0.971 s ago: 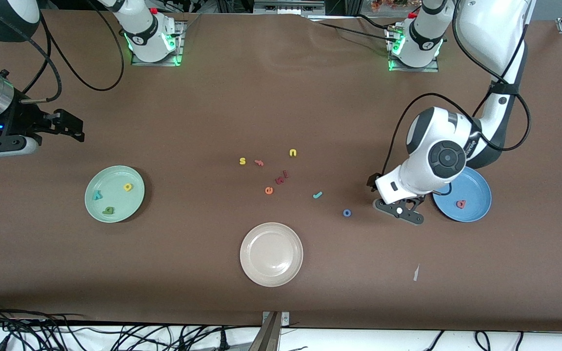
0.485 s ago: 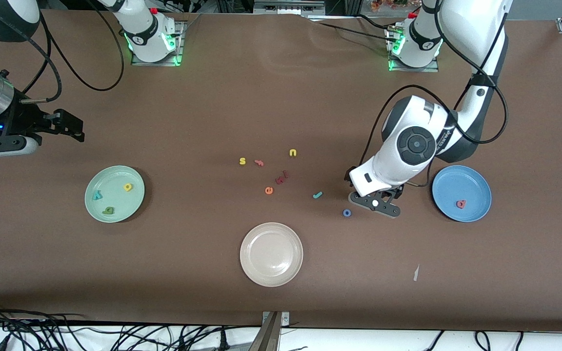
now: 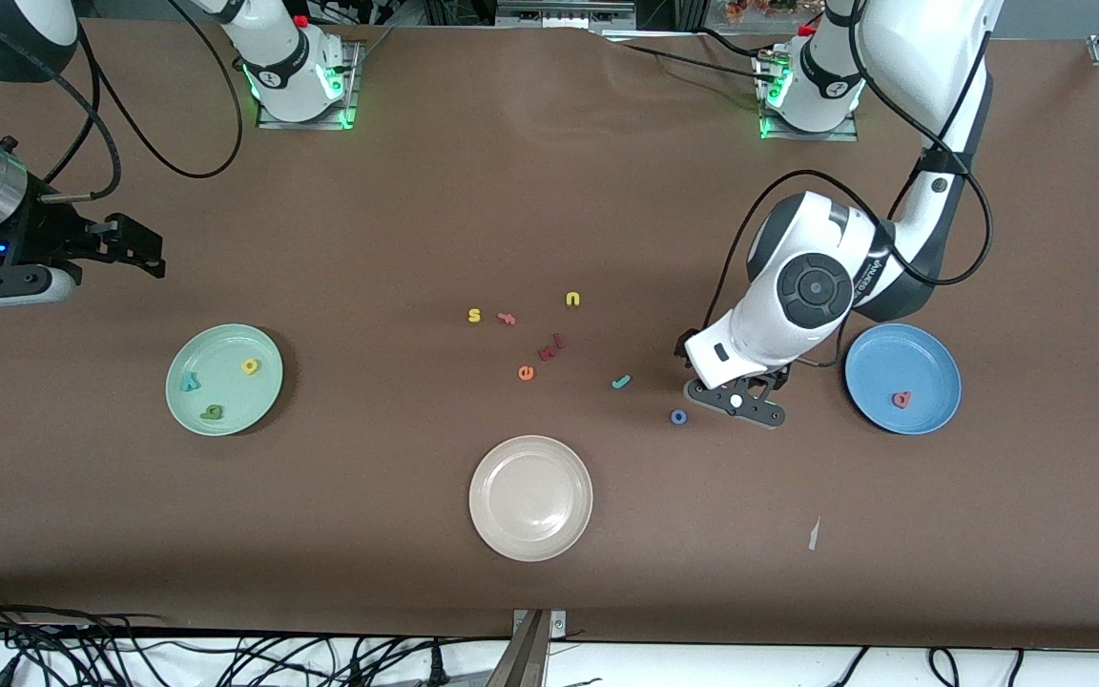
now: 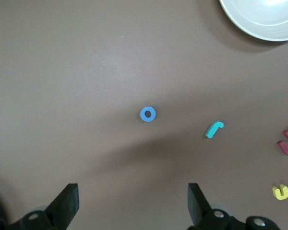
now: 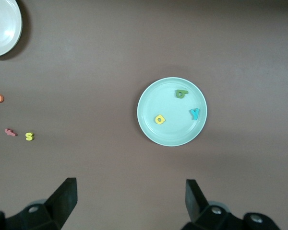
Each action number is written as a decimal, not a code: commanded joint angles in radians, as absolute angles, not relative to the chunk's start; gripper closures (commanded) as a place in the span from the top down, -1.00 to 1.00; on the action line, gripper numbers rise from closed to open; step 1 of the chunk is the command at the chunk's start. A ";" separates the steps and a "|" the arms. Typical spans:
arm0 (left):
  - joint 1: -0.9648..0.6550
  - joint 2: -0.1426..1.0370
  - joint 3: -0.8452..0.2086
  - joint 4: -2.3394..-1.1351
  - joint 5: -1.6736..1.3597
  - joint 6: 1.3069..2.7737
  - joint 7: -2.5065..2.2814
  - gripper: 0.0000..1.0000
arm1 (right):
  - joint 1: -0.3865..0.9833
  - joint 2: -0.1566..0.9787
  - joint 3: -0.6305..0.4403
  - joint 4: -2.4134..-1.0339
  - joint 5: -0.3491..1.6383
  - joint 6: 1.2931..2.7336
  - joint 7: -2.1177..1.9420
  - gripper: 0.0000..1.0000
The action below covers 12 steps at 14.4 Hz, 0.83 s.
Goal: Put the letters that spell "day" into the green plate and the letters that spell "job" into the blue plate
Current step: 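Move the left gripper from the blue plate over the teal r letter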
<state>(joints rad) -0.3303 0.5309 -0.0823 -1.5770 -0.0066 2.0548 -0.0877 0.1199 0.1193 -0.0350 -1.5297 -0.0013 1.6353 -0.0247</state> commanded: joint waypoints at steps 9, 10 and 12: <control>-0.371 0.621 -0.077 -1.509 -0.037 2.039 -0.219 1.00 | 0.126 0.121 -0.040 -1.520 -0.006 1.623 -0.023 1.00; -0.379 0.626 -0.078 -1.509 -0.034 2.040 -0.309 1.00 | 0.126 0.121 -0.040 -1.520 -0.006 1.623 -0.023 1.00; -0.425 0.630 -0.075 -1.508 -0.021 2.042 -0.388 1.00 | 0.126 0.121 -0.040 -1.519 -0.006 1.623 -0.021 1.00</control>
